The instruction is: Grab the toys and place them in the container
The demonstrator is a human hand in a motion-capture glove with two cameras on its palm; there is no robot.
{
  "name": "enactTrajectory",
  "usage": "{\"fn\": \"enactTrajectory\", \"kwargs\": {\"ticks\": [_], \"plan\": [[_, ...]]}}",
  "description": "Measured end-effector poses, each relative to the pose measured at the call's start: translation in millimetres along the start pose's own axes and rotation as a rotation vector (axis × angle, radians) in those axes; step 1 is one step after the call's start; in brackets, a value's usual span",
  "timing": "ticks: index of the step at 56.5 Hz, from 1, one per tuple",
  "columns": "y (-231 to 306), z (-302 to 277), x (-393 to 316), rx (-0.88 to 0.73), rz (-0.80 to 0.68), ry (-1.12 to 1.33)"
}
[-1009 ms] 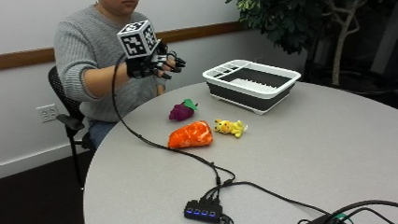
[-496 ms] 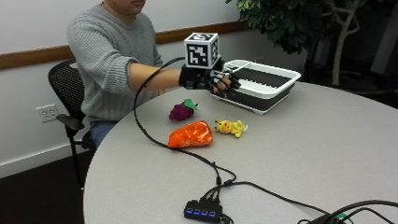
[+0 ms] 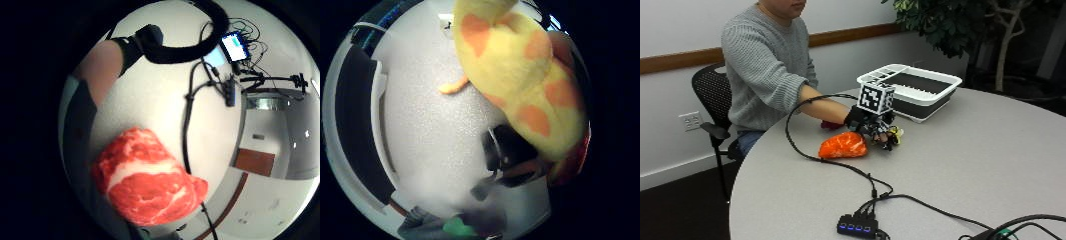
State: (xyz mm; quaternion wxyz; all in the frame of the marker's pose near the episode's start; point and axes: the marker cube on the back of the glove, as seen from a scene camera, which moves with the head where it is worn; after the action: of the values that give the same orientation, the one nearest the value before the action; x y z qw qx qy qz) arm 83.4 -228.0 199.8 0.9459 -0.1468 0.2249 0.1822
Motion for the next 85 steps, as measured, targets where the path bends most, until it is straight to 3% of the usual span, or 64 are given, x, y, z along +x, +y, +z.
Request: {"fn": "enactTrajectory", "kwargs": {"ticks": [8,22,31,40,47,51,62,68,76,85], "plan": [[9,-12,-15,0.015,-0.025,-0.075],[20,-151,13,0.333,-0.019,-0.424],[33,-192,-25,0.341,-0.108,-0.436],[51,-206,-126,0.297,-0.285,-0.412],[55,-204,-168,0.293,-0.307,-0.345],[51,-195,-167,0.302,-0.334,-0.24],[65,-175,-174,0.061,-0.403,-0.369],[57,-159,-141,0.14,-0.41,-0.069],[74,-160,-149,0.076,-0.397,-0.308],[78,-163,-92,0.081,-0.373,-0.346]]}}
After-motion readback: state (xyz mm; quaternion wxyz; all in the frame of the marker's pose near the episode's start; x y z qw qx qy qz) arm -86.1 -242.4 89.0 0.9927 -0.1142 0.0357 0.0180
